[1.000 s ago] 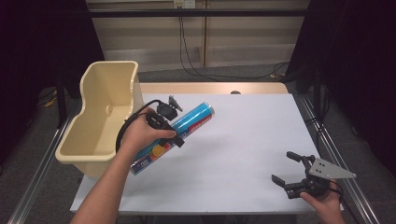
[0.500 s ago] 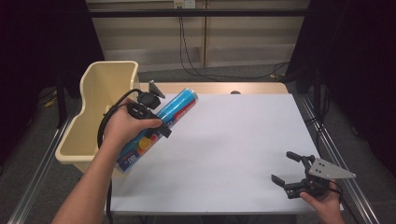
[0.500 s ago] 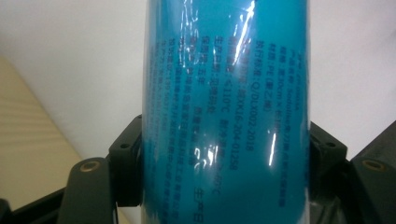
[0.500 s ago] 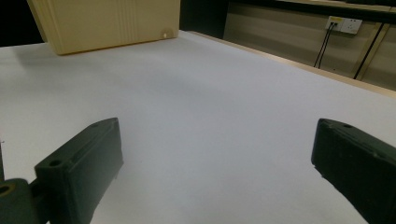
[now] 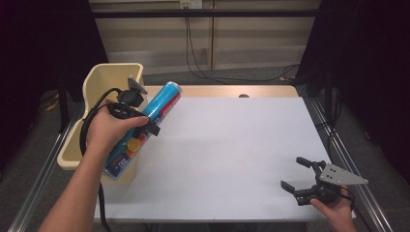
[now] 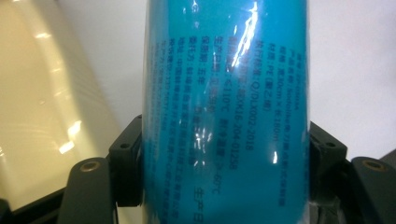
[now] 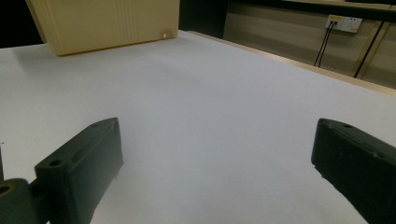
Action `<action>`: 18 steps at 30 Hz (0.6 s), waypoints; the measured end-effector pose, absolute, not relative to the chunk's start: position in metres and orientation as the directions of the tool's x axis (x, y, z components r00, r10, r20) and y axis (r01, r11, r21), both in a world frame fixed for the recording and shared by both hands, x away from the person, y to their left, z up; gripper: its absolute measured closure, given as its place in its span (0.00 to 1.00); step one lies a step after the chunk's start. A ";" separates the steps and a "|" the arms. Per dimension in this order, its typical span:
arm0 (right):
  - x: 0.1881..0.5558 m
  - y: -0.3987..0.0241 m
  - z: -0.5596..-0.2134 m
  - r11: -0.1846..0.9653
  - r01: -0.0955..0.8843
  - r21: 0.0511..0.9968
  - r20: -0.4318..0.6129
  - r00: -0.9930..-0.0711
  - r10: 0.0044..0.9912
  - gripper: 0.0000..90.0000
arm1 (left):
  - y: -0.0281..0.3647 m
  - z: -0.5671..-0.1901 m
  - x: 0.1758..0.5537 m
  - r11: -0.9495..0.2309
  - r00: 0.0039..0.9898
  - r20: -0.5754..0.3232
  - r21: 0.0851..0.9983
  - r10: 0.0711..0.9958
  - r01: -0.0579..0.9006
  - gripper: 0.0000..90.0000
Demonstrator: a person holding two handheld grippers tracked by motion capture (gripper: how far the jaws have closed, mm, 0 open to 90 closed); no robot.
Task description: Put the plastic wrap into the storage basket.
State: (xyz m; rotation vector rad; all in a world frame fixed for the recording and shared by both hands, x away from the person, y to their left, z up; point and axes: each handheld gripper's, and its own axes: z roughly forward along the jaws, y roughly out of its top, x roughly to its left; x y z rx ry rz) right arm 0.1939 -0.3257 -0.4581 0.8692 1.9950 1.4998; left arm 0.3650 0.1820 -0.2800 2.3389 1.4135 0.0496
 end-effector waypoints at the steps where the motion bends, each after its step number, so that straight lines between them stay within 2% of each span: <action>1: 0.194 -0.326 -0.458 0.192 0.195 0.962 -0.011 -0.675 0.738 0.02 | 0.185 -0.279 0.365 -0.397 0.477 -0.174 0.355 0.862 0.847 0.36; 18: 0.194 -0.322 -0.458 0.199 0.195 0.960 -0.014 -0.678 0.735 0.01 | 0.239 -0.270 0.356 -0.229 0.303 -0.159 0.368 0.940 0.901 0.36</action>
